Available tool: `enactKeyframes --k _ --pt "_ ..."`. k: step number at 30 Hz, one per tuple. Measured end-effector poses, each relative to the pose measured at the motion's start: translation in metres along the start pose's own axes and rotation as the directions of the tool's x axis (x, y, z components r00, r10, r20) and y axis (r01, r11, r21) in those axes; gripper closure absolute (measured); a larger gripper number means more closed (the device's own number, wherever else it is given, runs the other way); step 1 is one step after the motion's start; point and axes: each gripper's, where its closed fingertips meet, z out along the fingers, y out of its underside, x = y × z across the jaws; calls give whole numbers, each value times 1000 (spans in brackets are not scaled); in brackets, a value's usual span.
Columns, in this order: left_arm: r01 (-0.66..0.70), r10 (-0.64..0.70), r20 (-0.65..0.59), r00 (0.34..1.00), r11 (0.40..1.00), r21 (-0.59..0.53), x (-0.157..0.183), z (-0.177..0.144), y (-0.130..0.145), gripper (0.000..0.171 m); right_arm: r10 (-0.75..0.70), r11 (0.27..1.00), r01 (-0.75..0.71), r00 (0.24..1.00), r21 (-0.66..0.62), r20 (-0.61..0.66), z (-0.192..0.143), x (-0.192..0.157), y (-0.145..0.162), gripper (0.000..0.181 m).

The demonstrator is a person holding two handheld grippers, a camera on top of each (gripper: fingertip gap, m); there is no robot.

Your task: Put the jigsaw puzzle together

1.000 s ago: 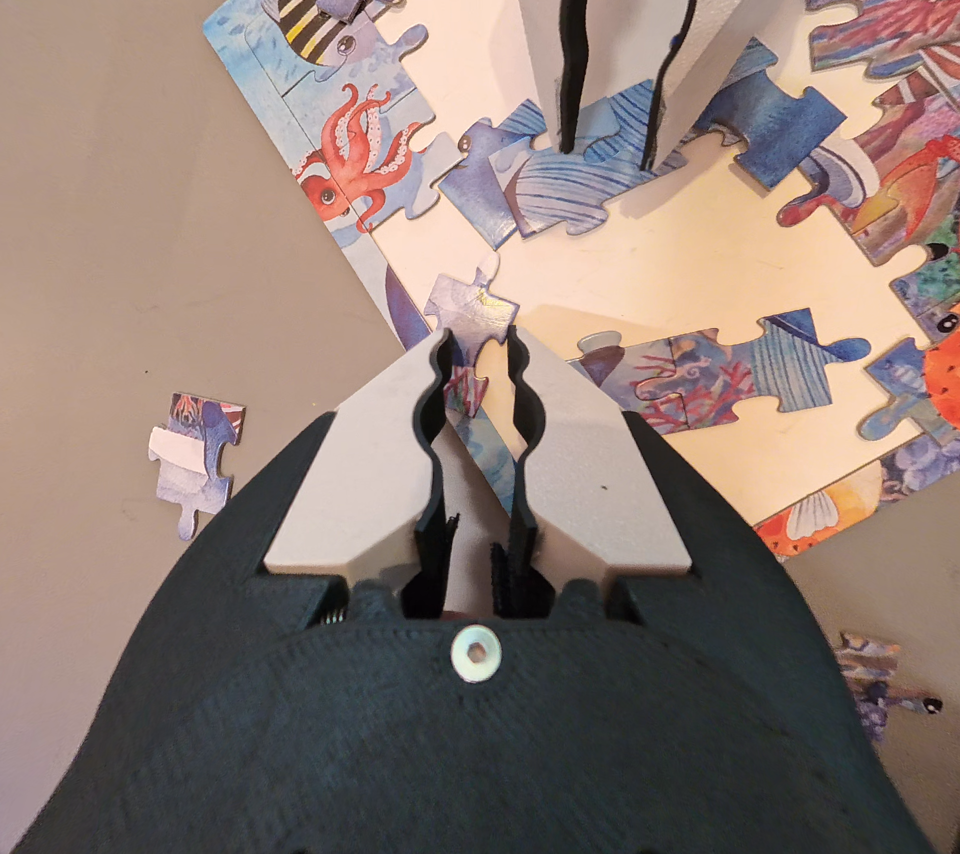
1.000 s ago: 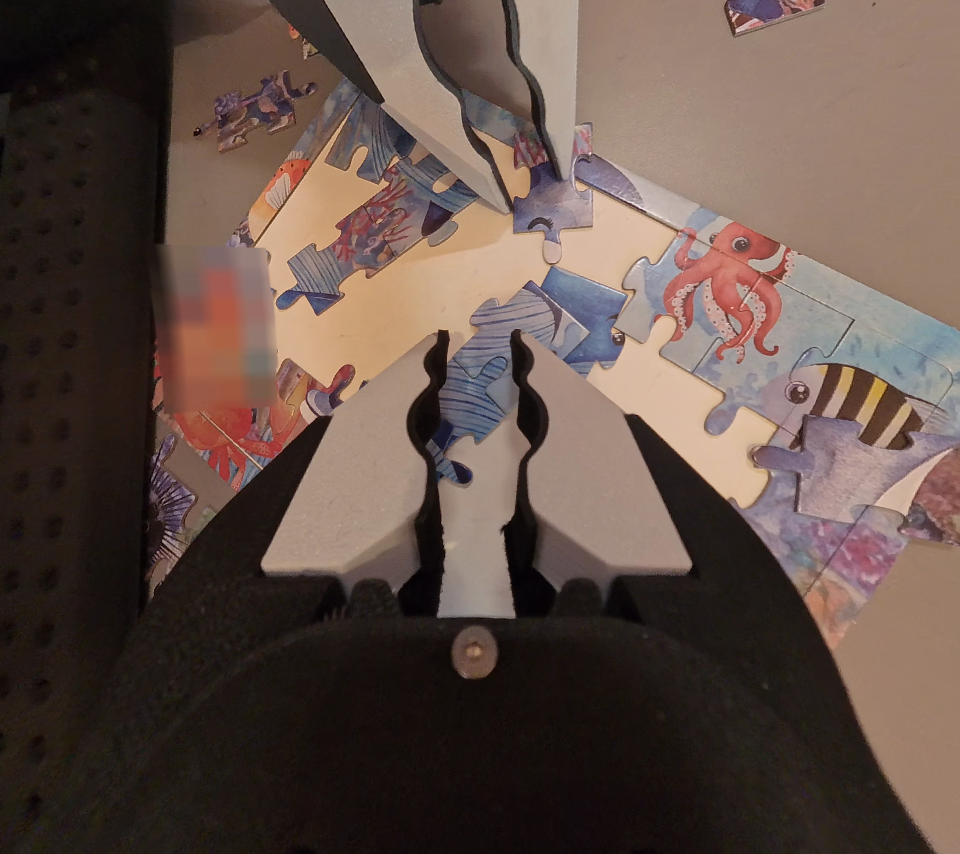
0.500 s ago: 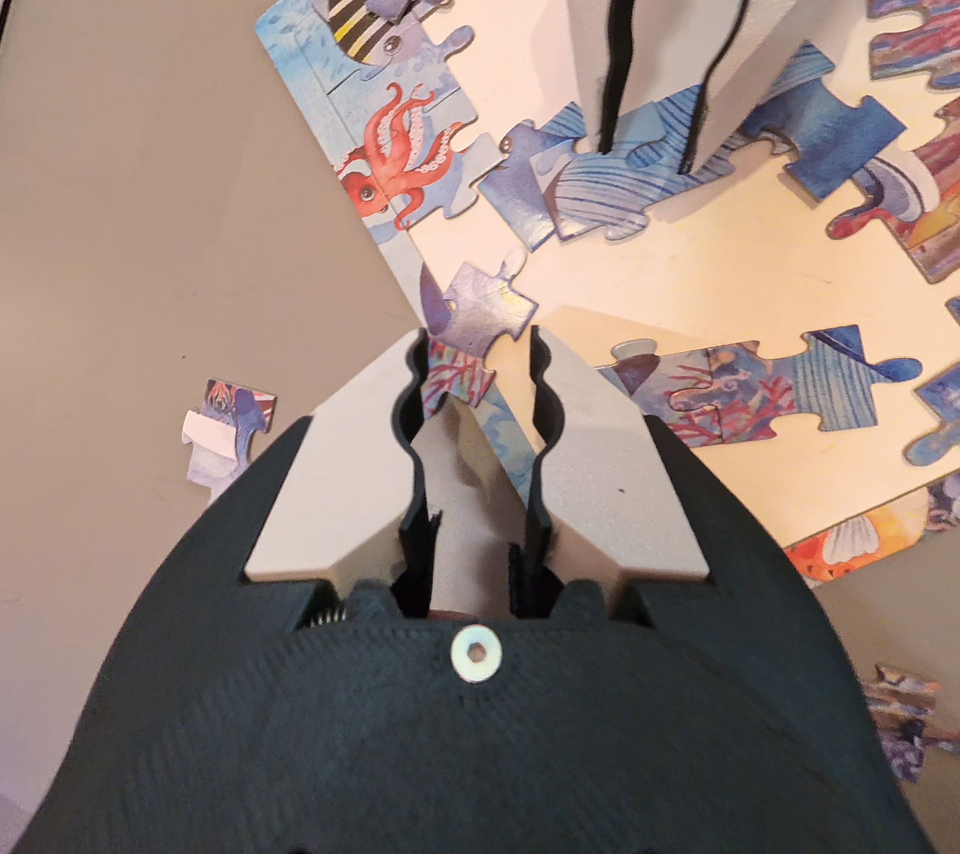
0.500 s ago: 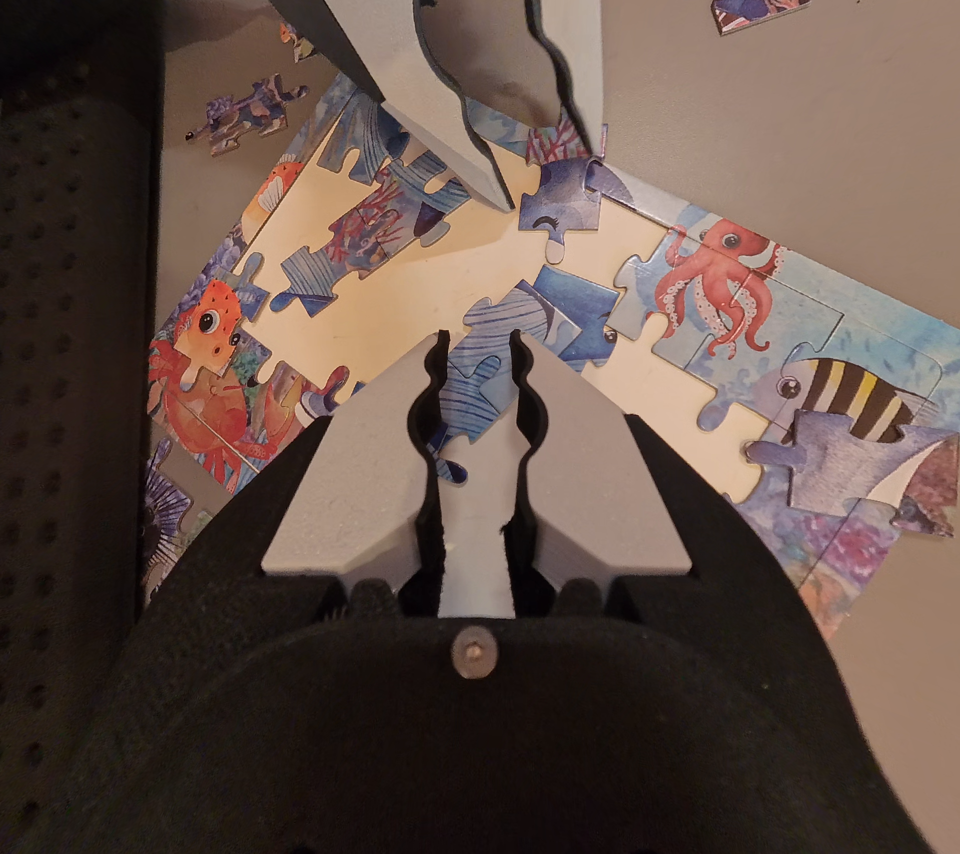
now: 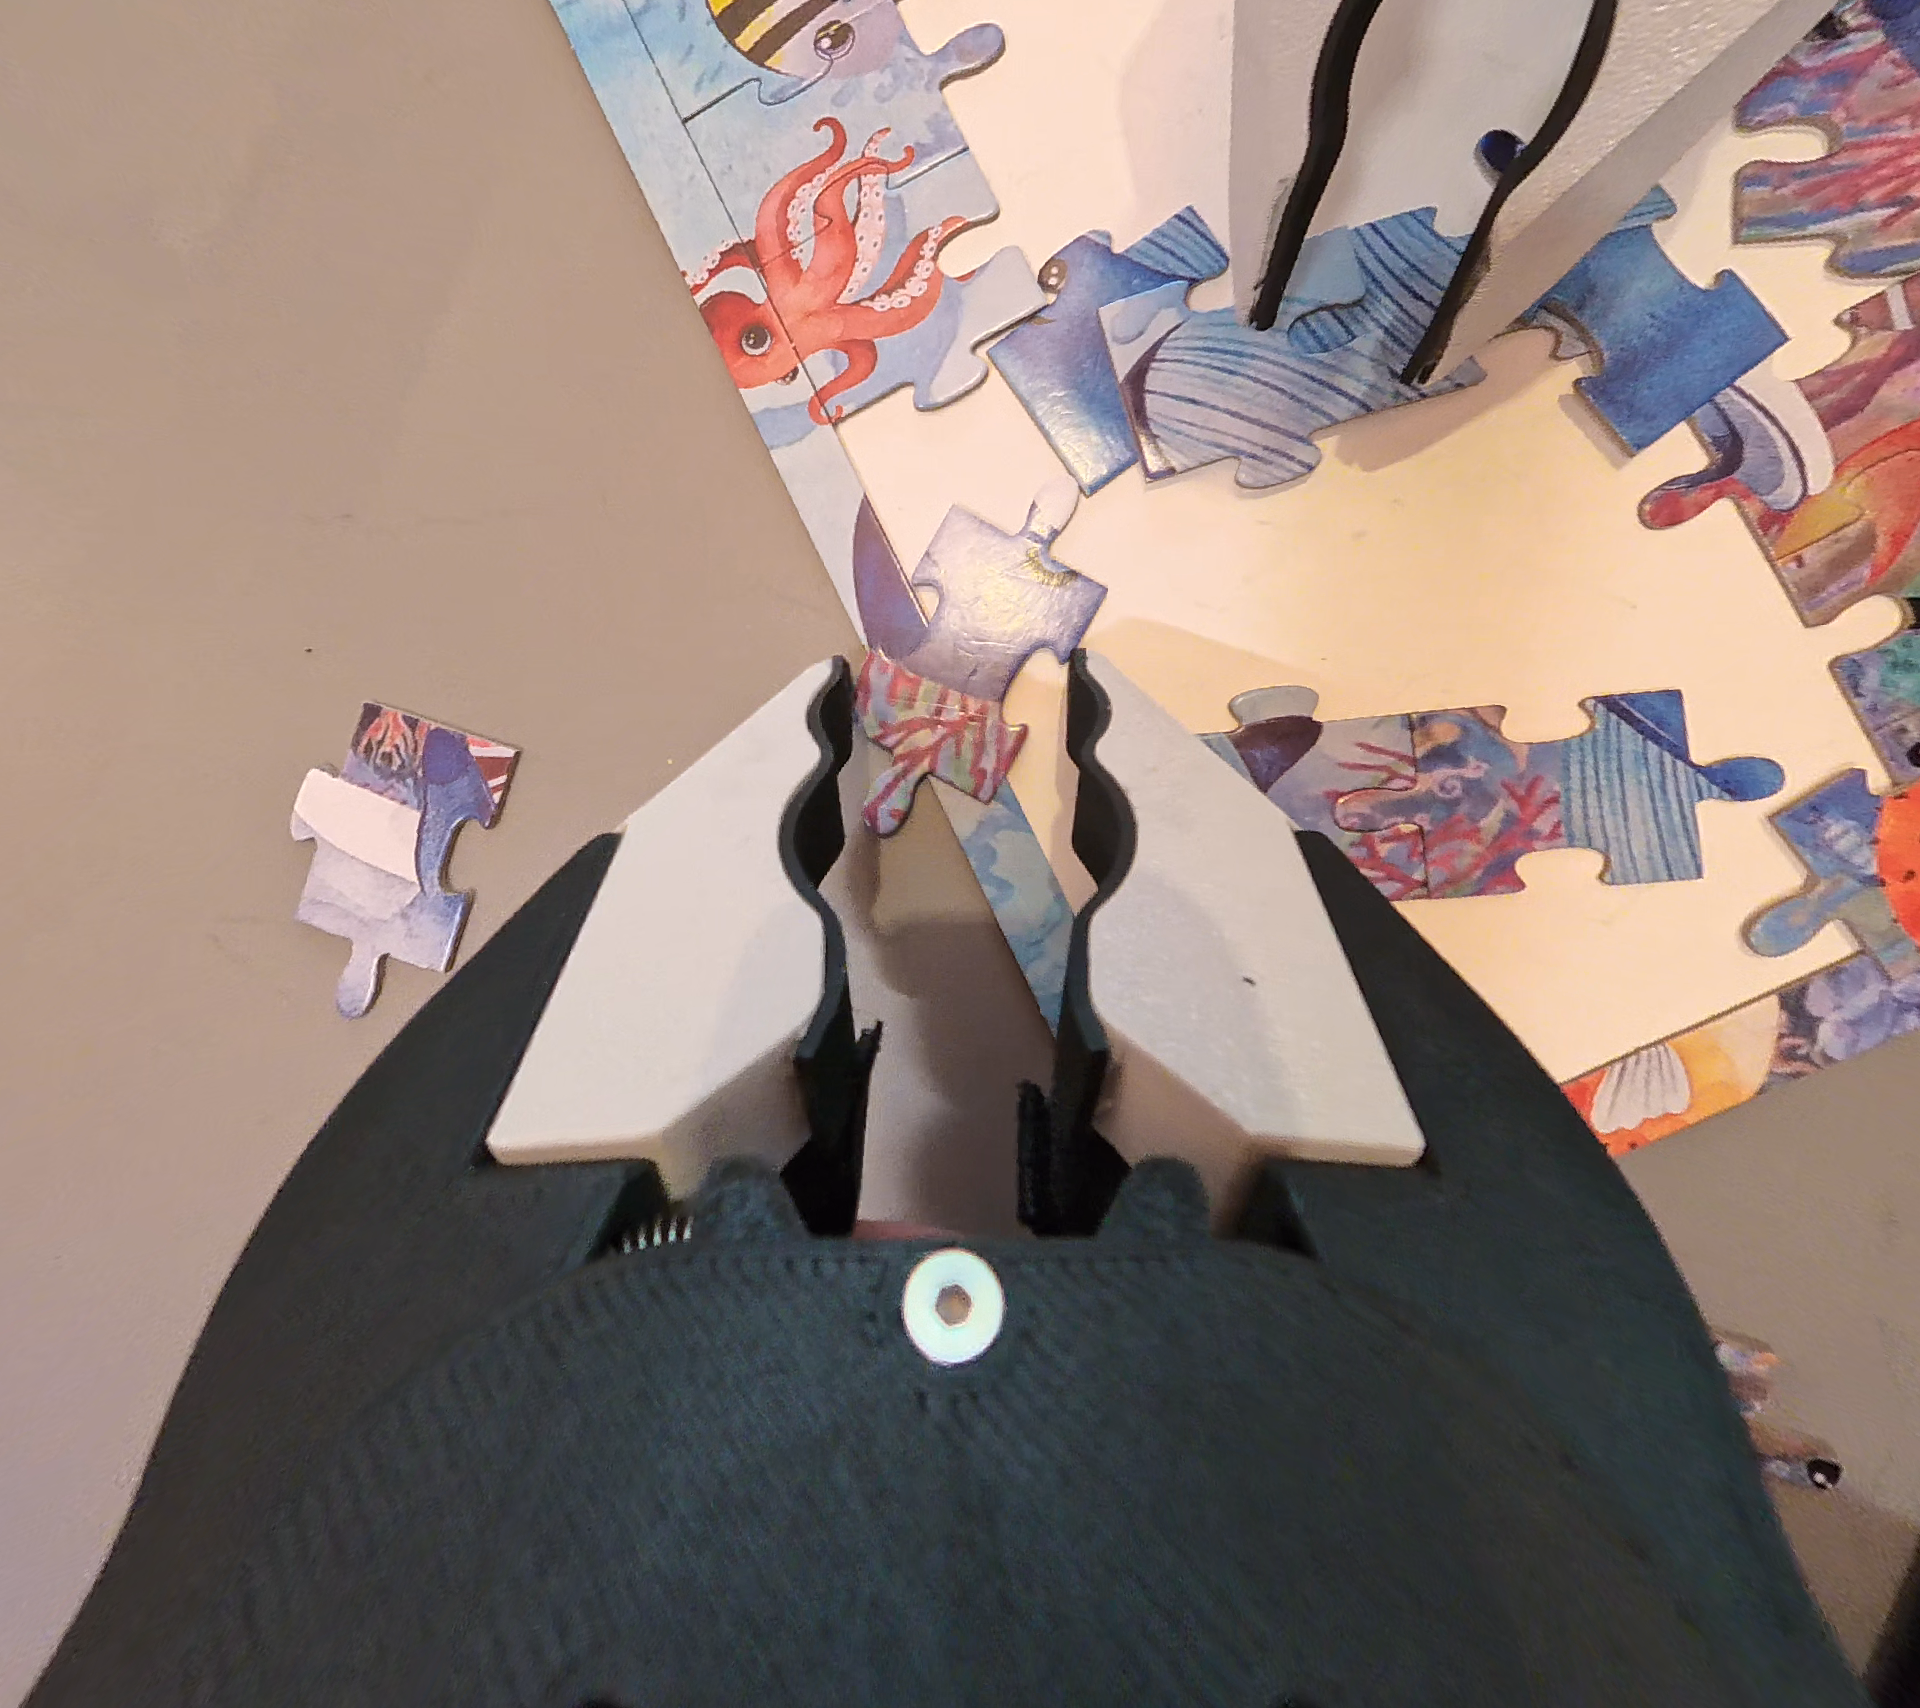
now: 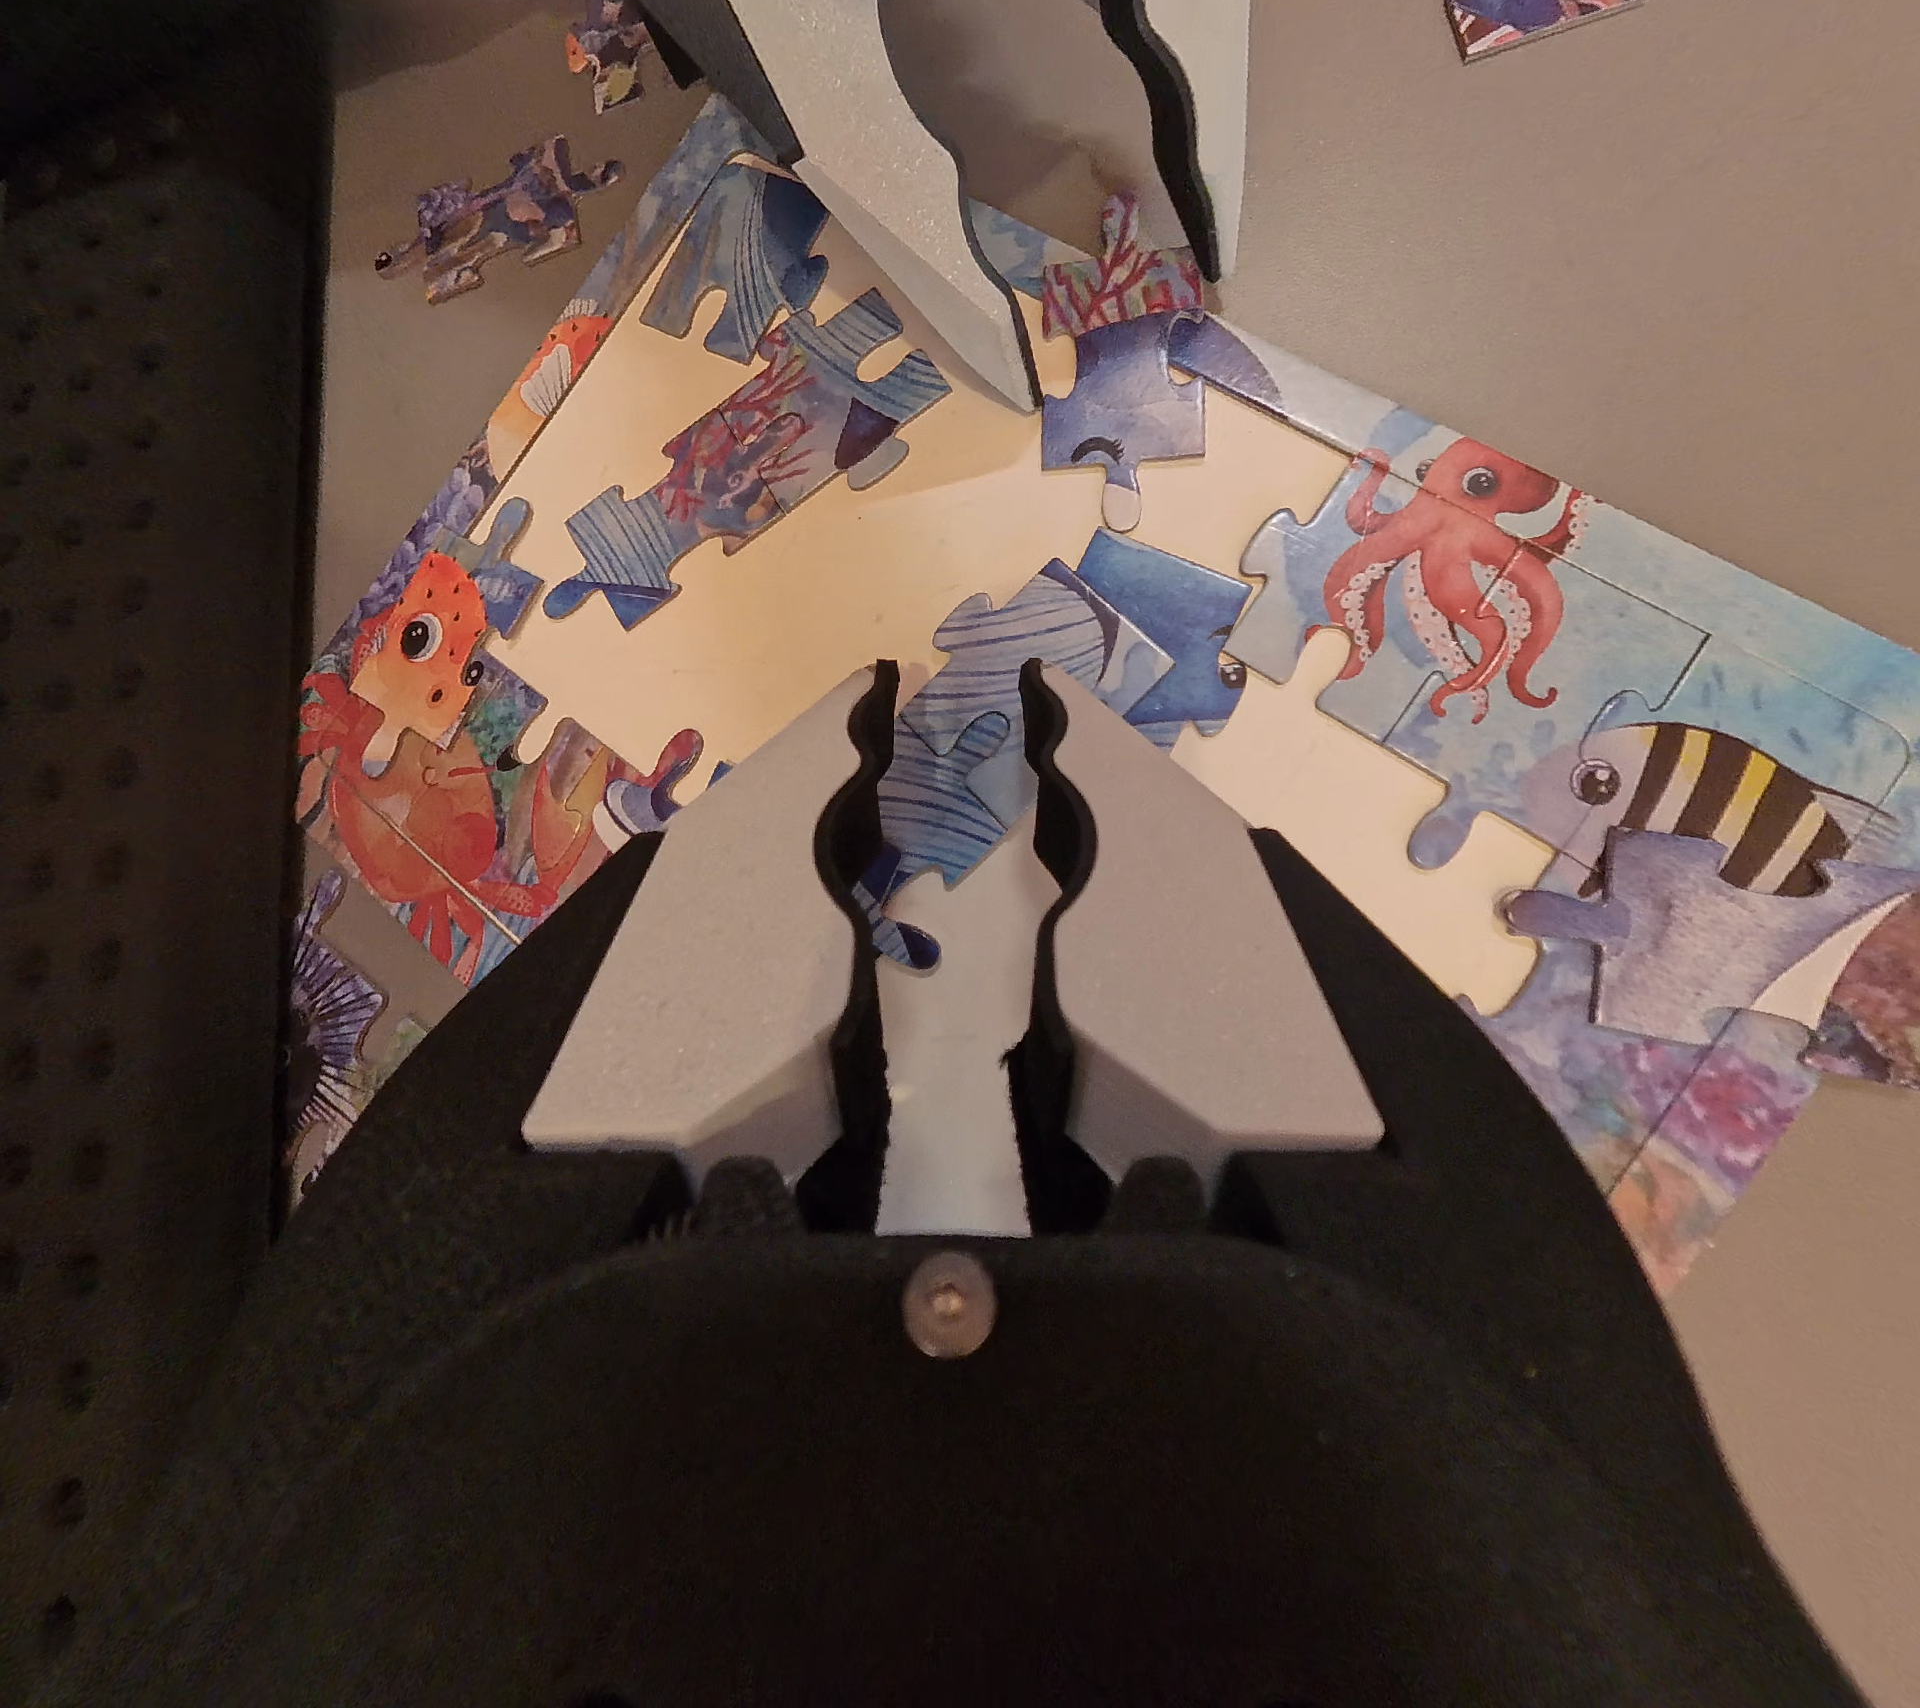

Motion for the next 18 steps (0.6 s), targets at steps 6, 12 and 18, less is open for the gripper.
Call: enactKeyframes --k 6,12,18 --pt "-31 32 31 999 999 -19 -1 -1 0 144 -2 1000 2 1000 -1 -2 0 0 0 159" --pt "-58 60 52 997 998 -34 0 -3 1 144 -2 1000 2 1000 2 -3 -1 0 0 159" --pt "-114 114 71 991 993 6 4 -6 -13 144 3 1000 -3 1000 16 -3 -1 0 -3 157"
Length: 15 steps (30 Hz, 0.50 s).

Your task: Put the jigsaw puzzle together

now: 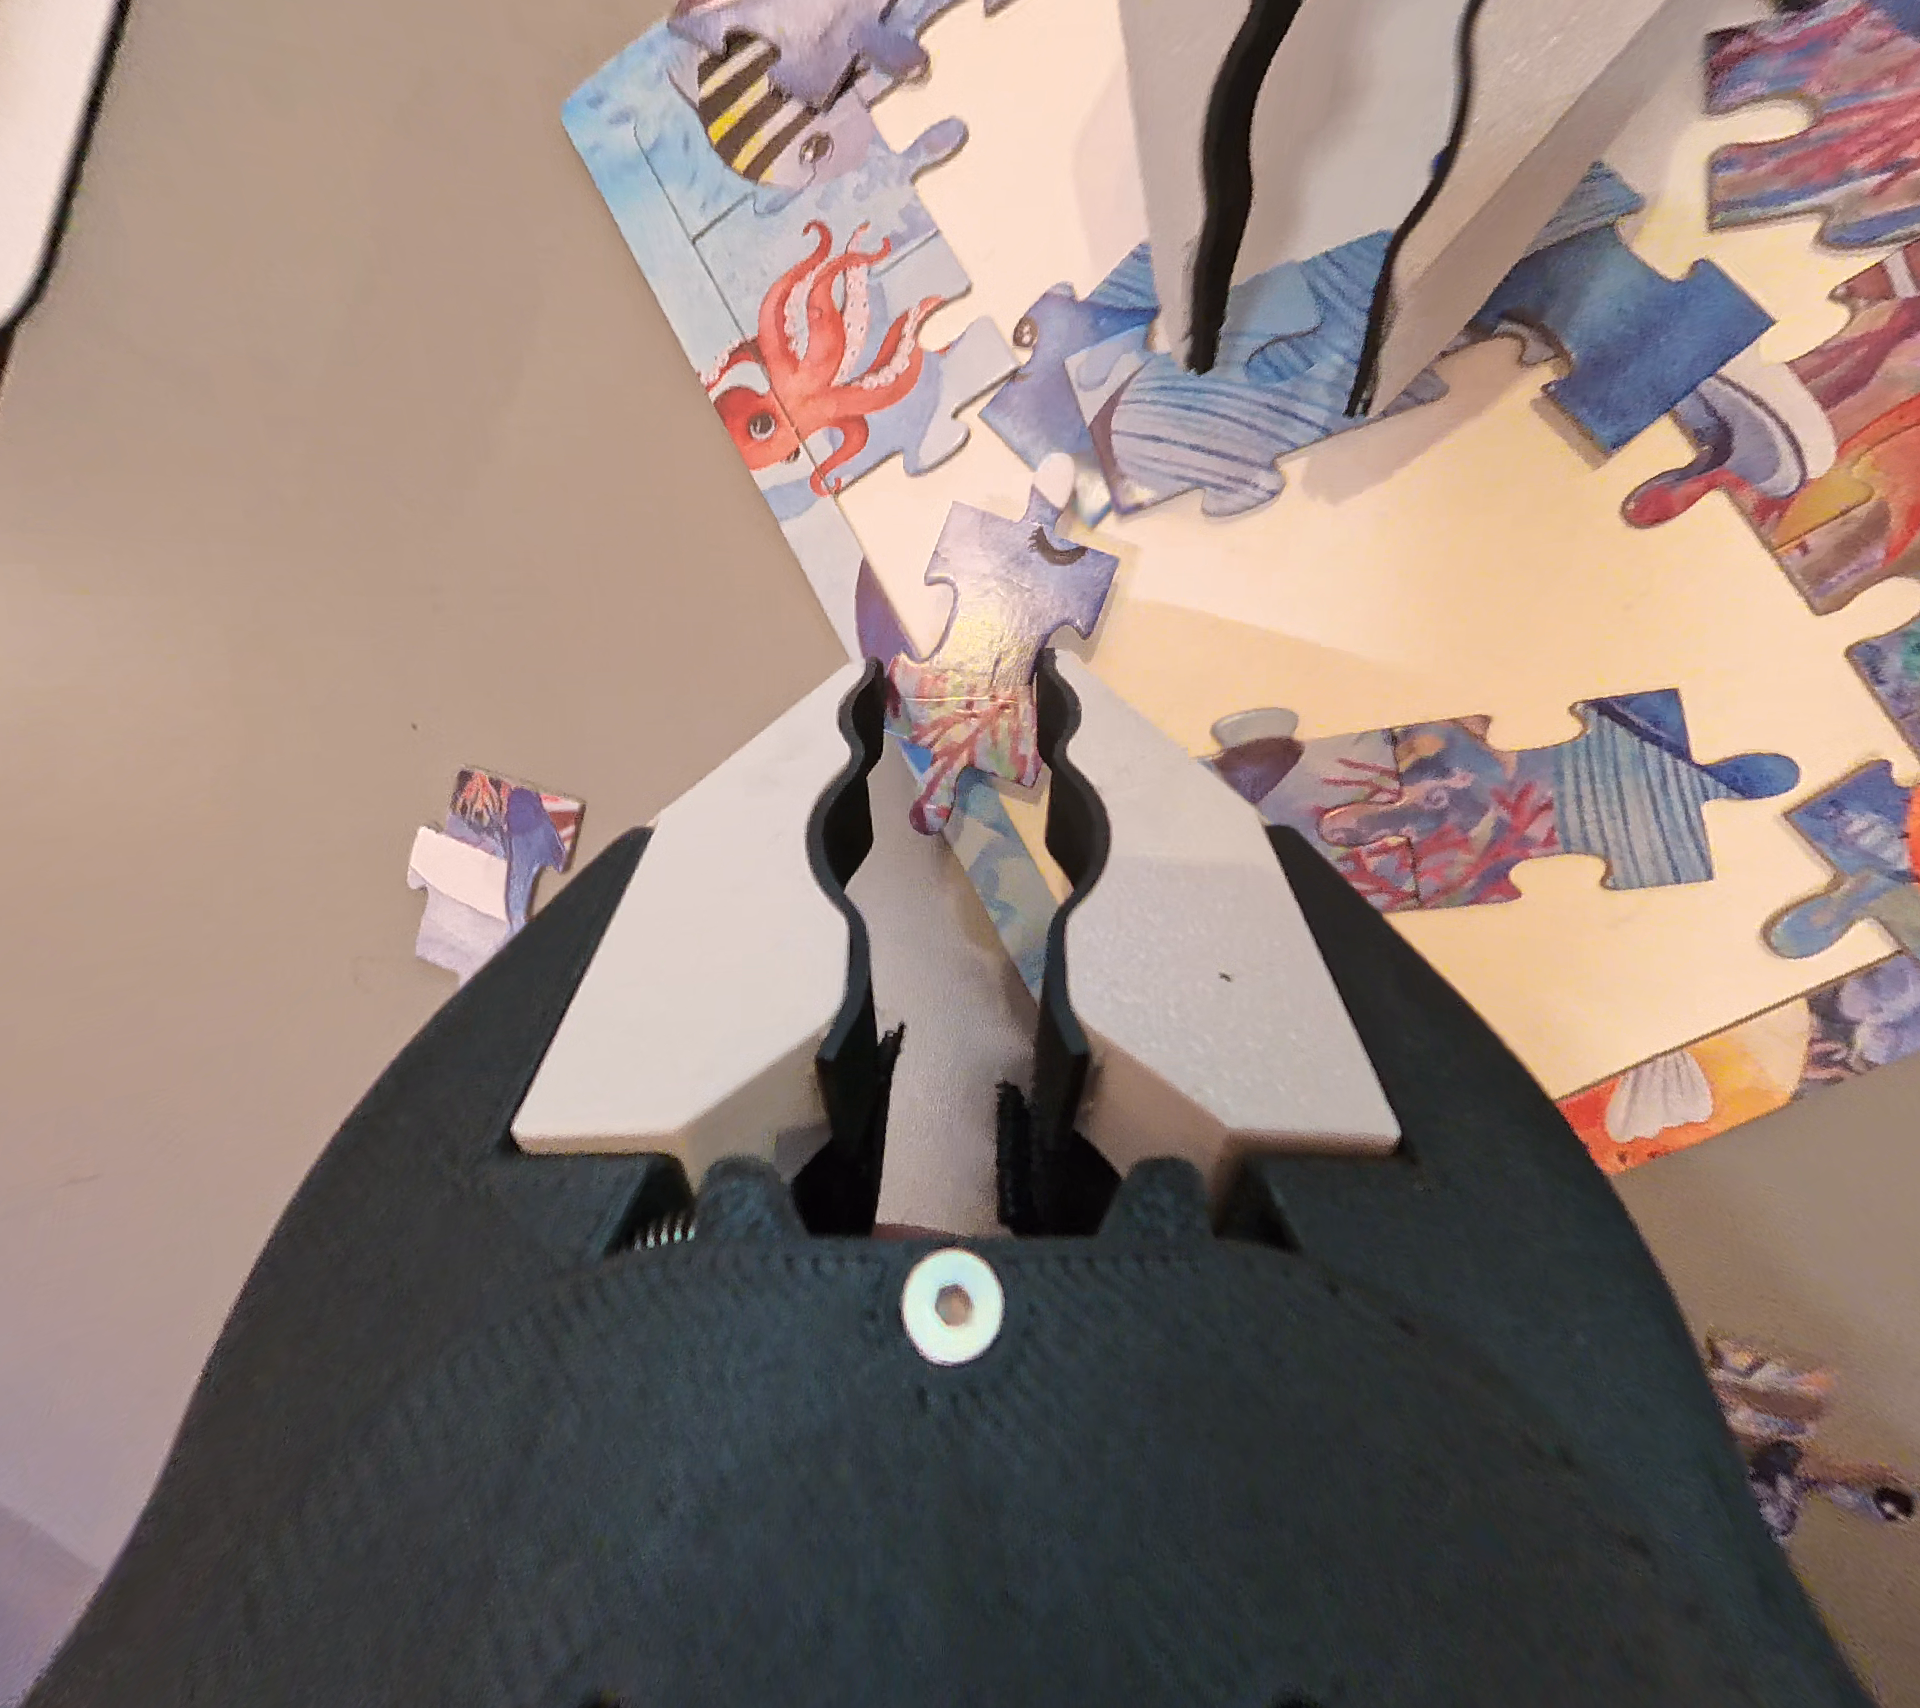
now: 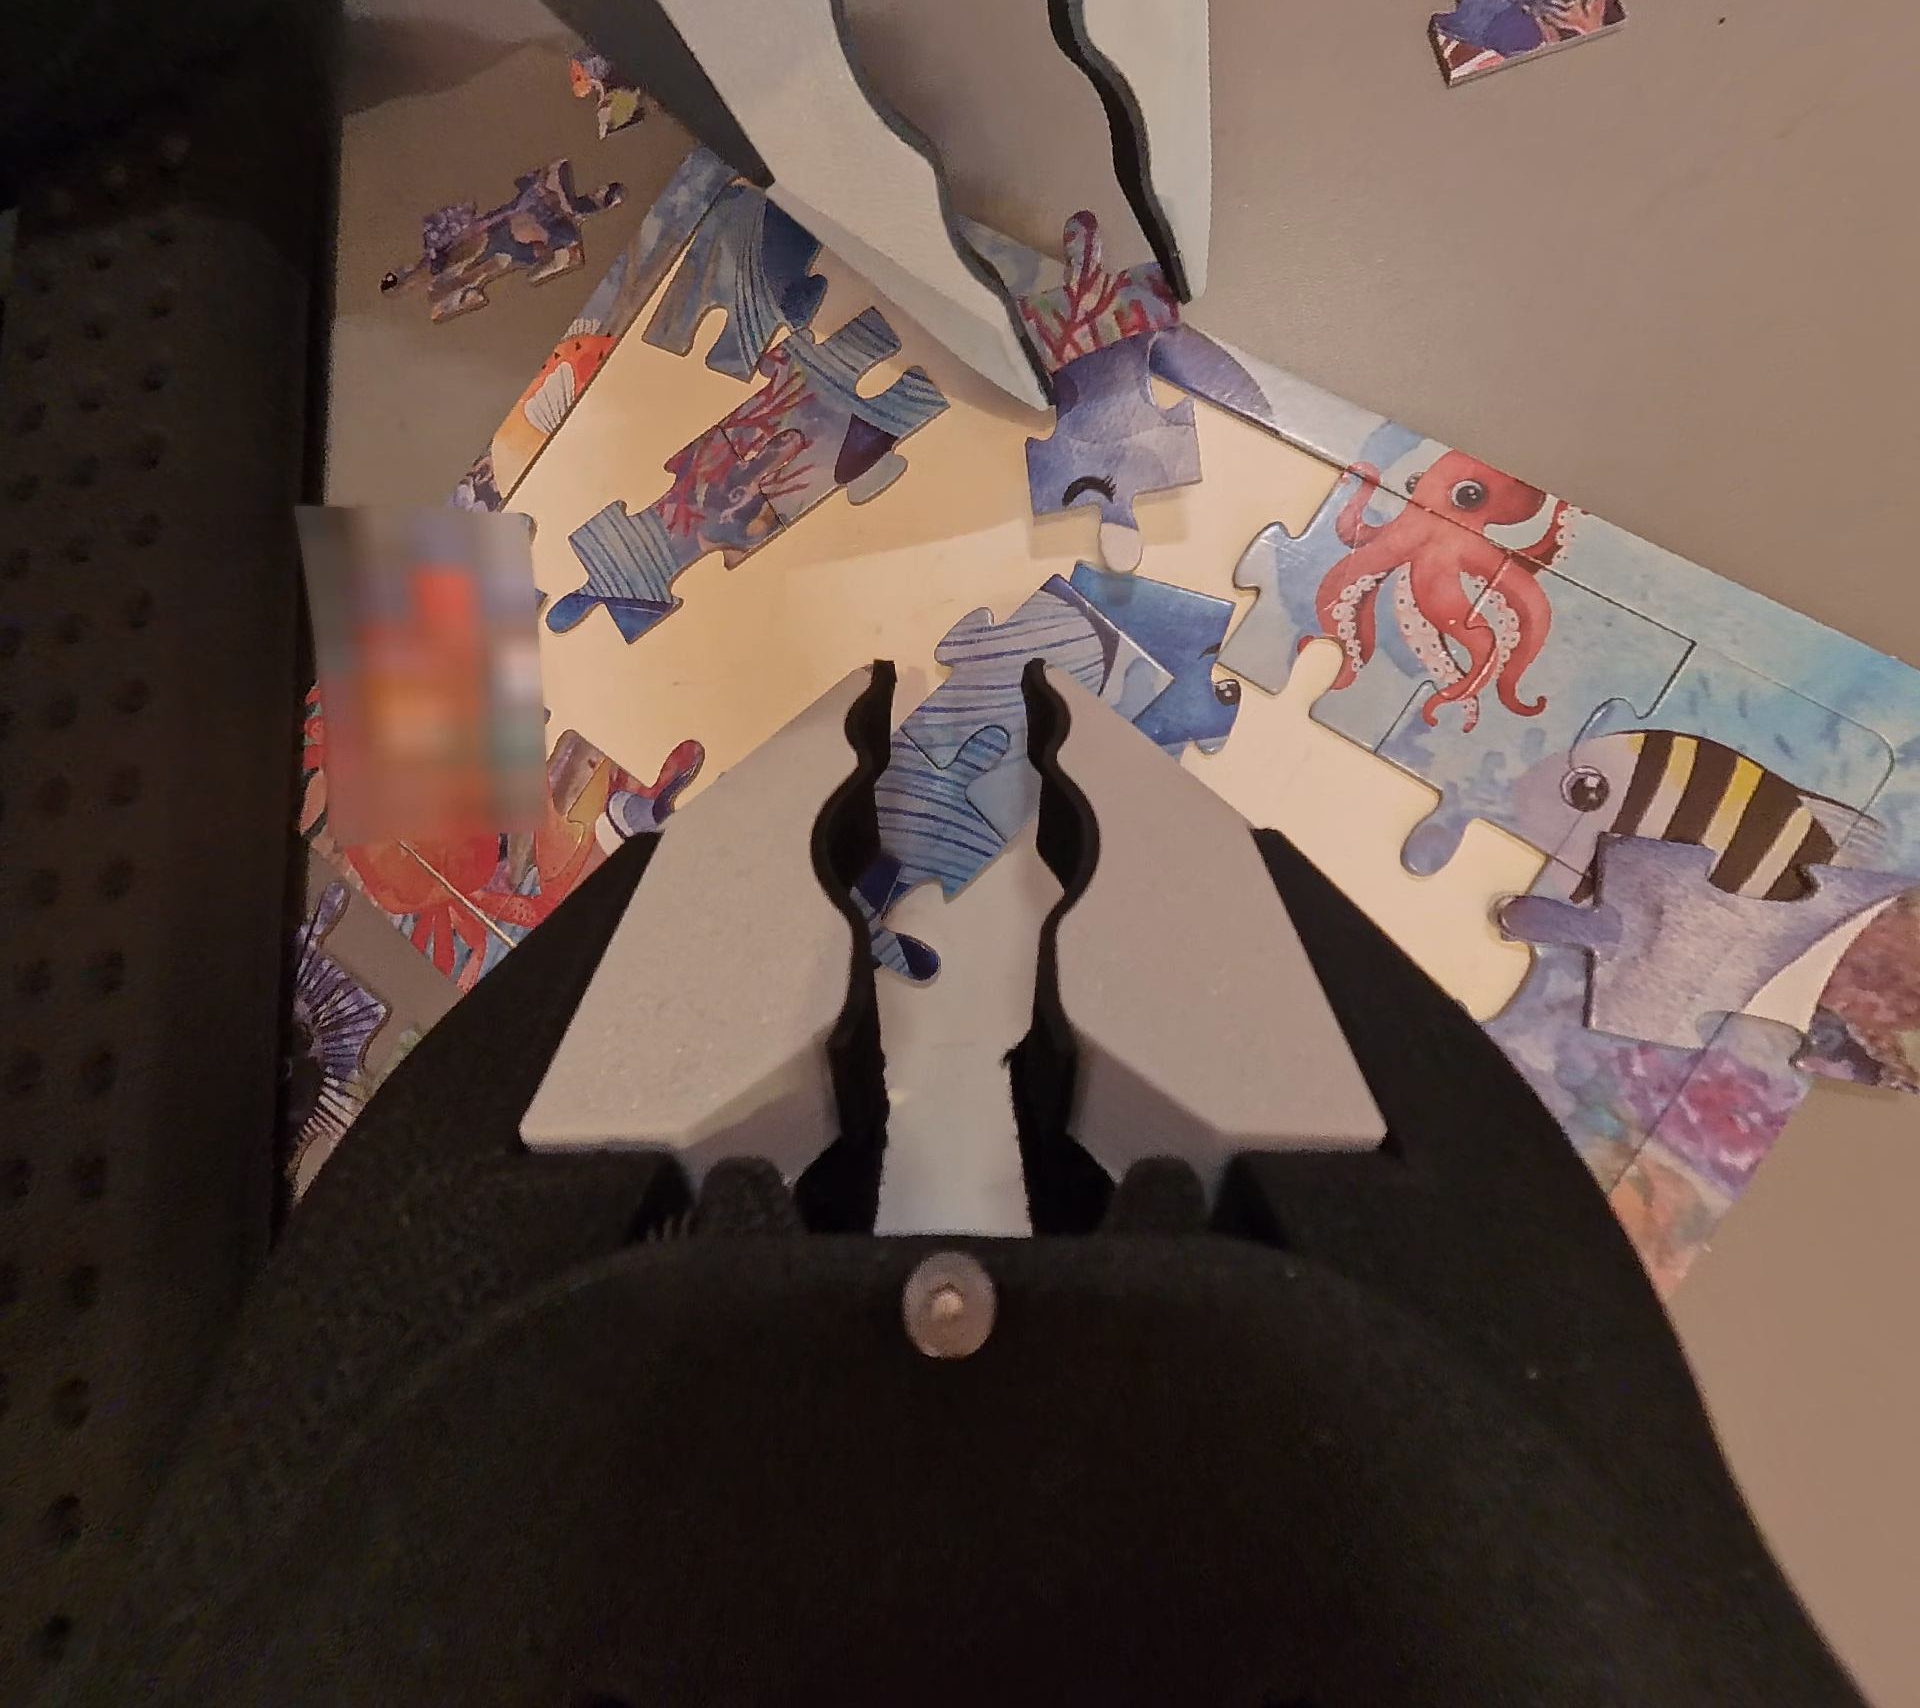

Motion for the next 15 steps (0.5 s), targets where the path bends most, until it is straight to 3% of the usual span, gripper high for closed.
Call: enactKeyframes --k 15 --pt "-98 97 24 995 993 72 17 -4 -31 144 93 990 -93 996 108 4 -11 11 -13 147"
